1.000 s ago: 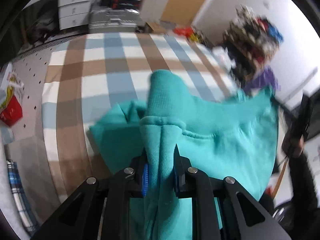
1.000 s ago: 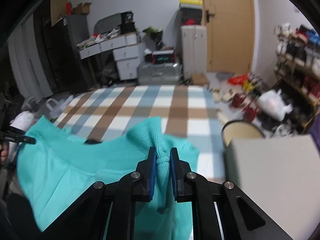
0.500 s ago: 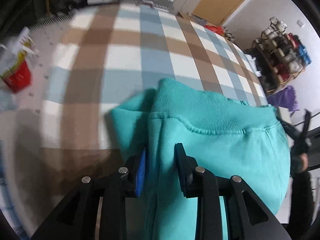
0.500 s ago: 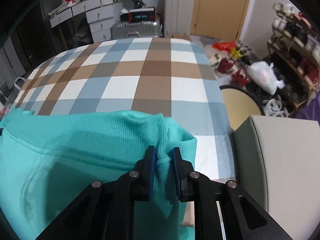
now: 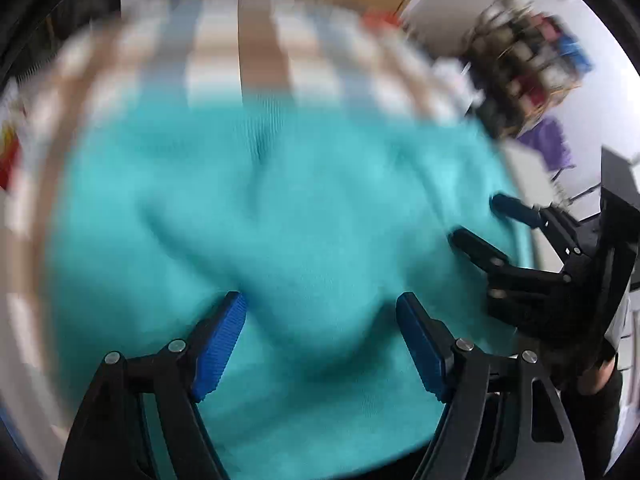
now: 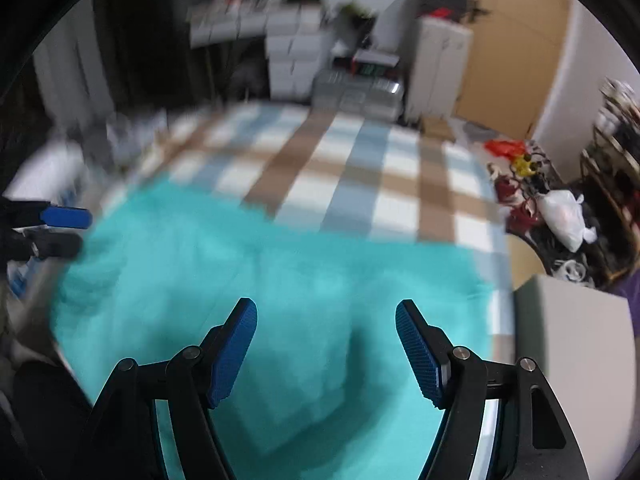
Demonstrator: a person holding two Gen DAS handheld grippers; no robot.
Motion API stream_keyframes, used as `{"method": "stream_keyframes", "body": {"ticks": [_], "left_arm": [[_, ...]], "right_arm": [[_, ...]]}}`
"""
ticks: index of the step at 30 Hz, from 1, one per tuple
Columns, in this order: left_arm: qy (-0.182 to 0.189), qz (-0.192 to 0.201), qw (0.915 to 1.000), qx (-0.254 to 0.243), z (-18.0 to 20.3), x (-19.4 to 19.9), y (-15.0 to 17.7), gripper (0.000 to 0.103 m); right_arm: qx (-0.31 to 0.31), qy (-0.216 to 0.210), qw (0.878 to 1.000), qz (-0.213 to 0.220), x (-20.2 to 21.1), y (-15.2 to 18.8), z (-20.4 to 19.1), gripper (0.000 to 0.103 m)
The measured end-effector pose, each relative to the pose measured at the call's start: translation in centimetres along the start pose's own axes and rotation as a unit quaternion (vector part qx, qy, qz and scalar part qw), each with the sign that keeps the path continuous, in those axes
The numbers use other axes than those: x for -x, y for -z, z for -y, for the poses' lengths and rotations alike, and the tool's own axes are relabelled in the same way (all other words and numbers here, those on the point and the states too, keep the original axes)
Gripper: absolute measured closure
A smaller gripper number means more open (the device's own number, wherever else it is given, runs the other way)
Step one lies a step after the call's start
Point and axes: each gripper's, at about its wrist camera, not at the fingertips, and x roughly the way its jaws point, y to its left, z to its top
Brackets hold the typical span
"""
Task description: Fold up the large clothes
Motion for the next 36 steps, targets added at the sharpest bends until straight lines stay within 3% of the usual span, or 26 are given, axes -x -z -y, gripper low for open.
{"method": "stream_keyframes", "body": {"ticks": [2, 4, 8, 11, 13, 15, 17, 19, 21, 23, 25, 29, 30, 32, 33, 35, 36], "left_arm": [[-0.015, 0.029, 0.9993, -0.019, -0.6, -1.6, 0.6, 0.029], [-0.015, 0.044, 0.9985, -0.030, -0.9, -1.4, 1.0, 0.028], [-0.009, 0.042, 0.9985, -0.032, -1.2, -0.2, 1.5, 0.028], [-0.002, 0.062, 0.9980, -0.003, -1.6, 3.0, 3.4, 0.028], [0.029, 0.081, 0.9961, -0.022, -1.1, 4.3, 5.0, 0.028], [0.029, 0.084, 0.9951, -0.043, -0.3, 4.5, 6.4, 0.028], [-0.001, 0.067, 0.9959, -0.062, -0.2, 2.4, 6.9, 0.027], [-0.021, 0.048, 0.9972, -0.054, -0.9, -0.6, 6.6, 0.028], [-0.025, 0.077, 0.9943, -0.070, -1.1, -1.0, 6.6, 0.027], [-0.048, 0.087, 0.9918, -0.080, -0.5, -1.0, 6.9, 0.027], [-0.049, 0.086, 0.9918, -0.081, -0.6, -0.8, 6.9, 0.027], [-0.045, 0.081, 0.9941, -0.057, -1.0, 1.1, 7.2, 0.027], [-0.052, 0.098, 0.9925, -0.053, -0.8, 2.2, 7.5, 0.027], [-0.026, 0.121, 0.9906, -0.057, -0.2, 3.0, 8.1, 0.027], [0.014, 0.124, 0.9904, -0.060, 0.5, 3.4, 8.3, 0.027], [0.082, 0.107, 0.9890, -0.062, 1.8, 2.2, 8.1, 0.027], [0.071, 0.098, 0.9903, -0.068, 2.2, 1.3, 8.1, 0.027]], "right_arm": [[0.021, 0.031, 0.998, -0.049, -4.3, 1.7, -1.5, 0.030], [0.005, 0.027, 0.999, -0.023, -4.9, 2.6, -1.0, 0.029], [-0.038, -0.009, 0.999, -0.019, -4.1, 2.6, 0.5, 0.027], [-0.054, -0.017, 0.998, 0.004, -0.3, 2.8, 0.5, 0.035], [-0.070, -0.075, 0.994, 0.040, 3.4, 3.5, -0.4, 0.035], [-0.058, -0.110, 0.990, 0.063, 6.2, 4.5, -1.9, 0.032], [-0.034, -0.109, 0.992, 0.051, 6.6, 5.4, -3.7, 0.030], [-0.015, -0.082, 0.997, 0.005, 4.3, 6.4, -5.2, 0.030], [-0.029, -0.100, 0.994, -0.040, 0.7, 7.5, -5.5, 0.030], [-0.068, -0.110, 0.991, -0.031, -1.2, 7.9, -4.7, 0.030], [-0.082, -0.106, 0.991, -0.027, -1.6, 7.5, -4.7, 0.030], [-0.065, -0.096, 0.993, -0.020, -0.1, 7.2, -4.7, 0.030], [-0.063, -0.094, 0.993, -0.010, 1.1, 7.3, -4.1, 0.030], [-0.065, -0.083, 0.994, 0.017, 3.6, 7.7, -2.6, 0.030], [-0.066, -0.076, 0.995, 0.022, 4.3, 8.0, -1.6, 0.028], [-0.079, -0.074, 0.994, -0.001, 3.4, 8.7, 0.0, 0.028], [-0.089, -0.082, 0.992, -0.036, 1.6, 9.2, 0.7, 0.028]]}}
